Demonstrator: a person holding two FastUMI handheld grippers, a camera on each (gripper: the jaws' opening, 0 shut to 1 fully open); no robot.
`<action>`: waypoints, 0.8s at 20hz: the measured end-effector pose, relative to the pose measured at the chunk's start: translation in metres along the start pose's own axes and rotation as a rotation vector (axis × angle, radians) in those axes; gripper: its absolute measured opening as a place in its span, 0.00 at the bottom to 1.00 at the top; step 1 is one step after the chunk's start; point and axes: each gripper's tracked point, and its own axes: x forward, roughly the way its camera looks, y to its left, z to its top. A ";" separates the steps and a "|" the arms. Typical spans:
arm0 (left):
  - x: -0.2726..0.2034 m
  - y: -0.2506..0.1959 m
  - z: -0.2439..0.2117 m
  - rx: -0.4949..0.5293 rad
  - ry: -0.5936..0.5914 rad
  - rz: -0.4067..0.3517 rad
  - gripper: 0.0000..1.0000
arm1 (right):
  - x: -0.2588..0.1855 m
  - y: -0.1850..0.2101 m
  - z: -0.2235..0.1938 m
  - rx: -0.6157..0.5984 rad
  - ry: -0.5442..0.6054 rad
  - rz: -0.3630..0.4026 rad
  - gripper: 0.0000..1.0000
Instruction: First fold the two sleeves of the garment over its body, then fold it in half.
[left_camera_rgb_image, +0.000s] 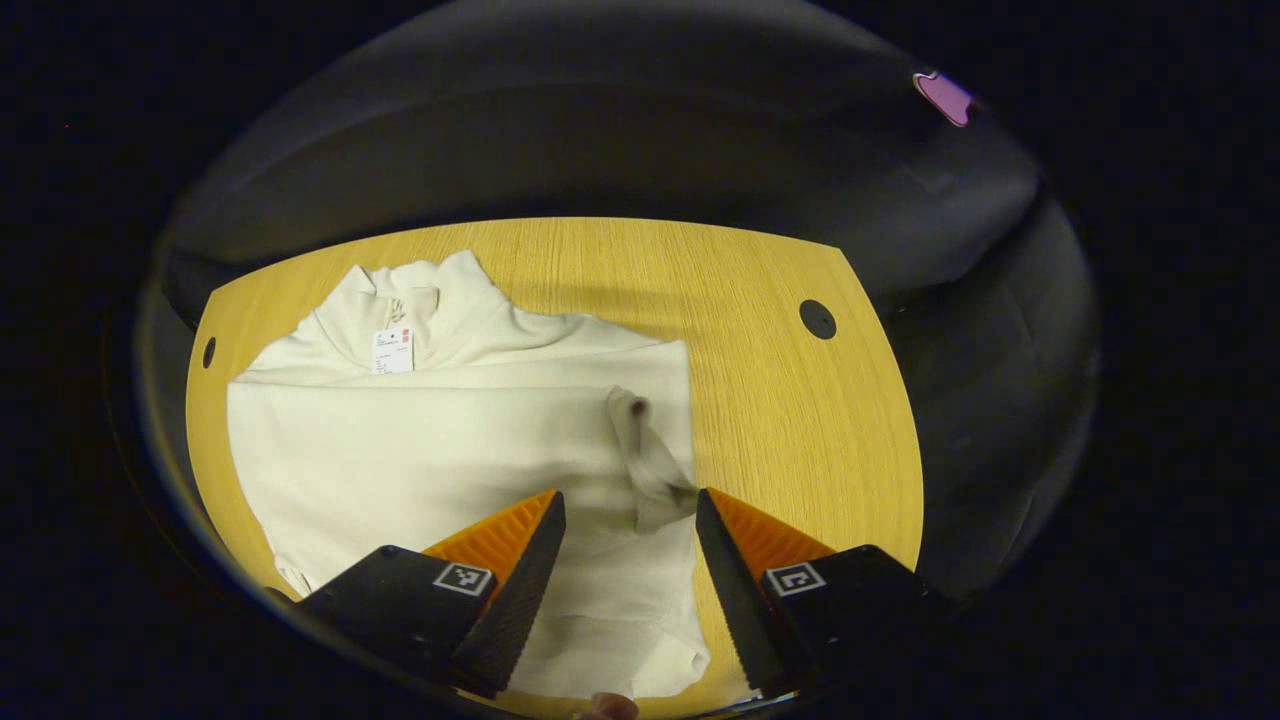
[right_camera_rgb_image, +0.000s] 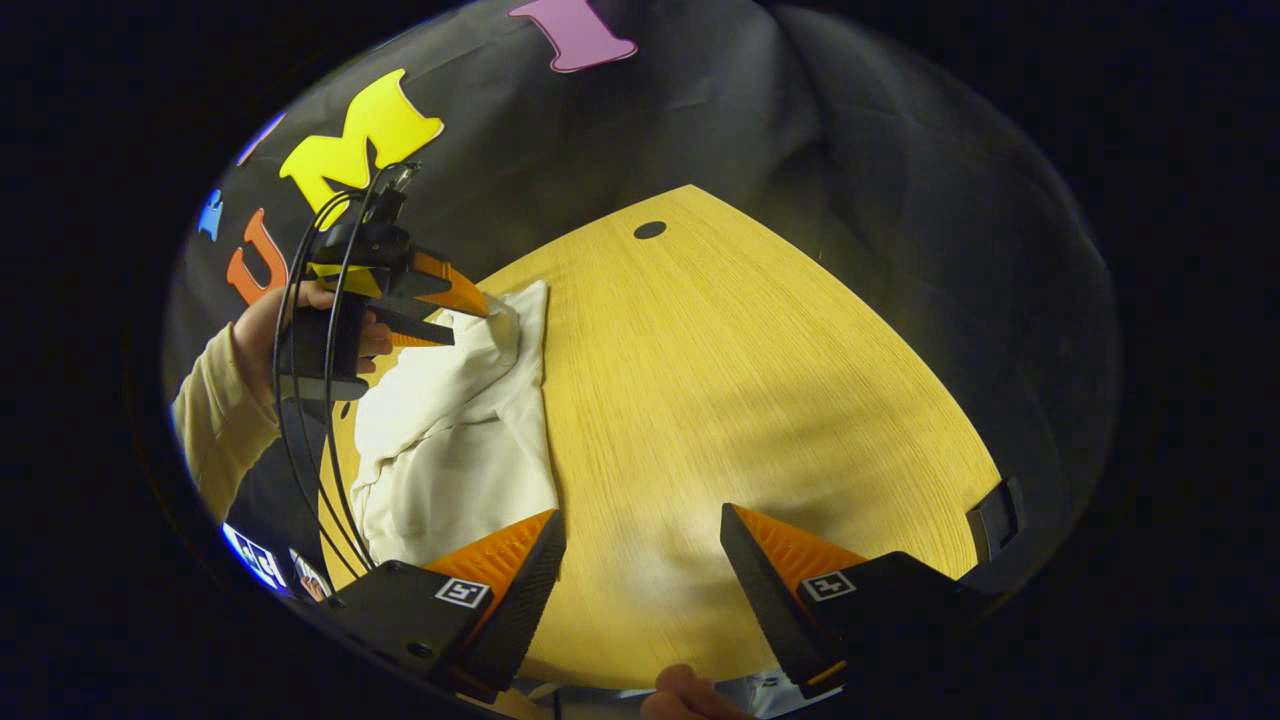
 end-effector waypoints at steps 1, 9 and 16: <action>-0.012 0.006 -0.001 0.018 -0.021 0.009 0.91 | 0.001 0.006 0.000 -0.015 -0.002 0.000 0.96; -0.094 0.087 -0.039 0.056 -0.194 0.025 0.96 | 0.007 0.058 -0.016 -0.102 0.010 -0.021 0.96; -0.132 0.214 -0.121 -0.045 -0.220 0.173 0.97 | 0.023 0.089 -0.038 -0.179 0.057 -0.049 0.96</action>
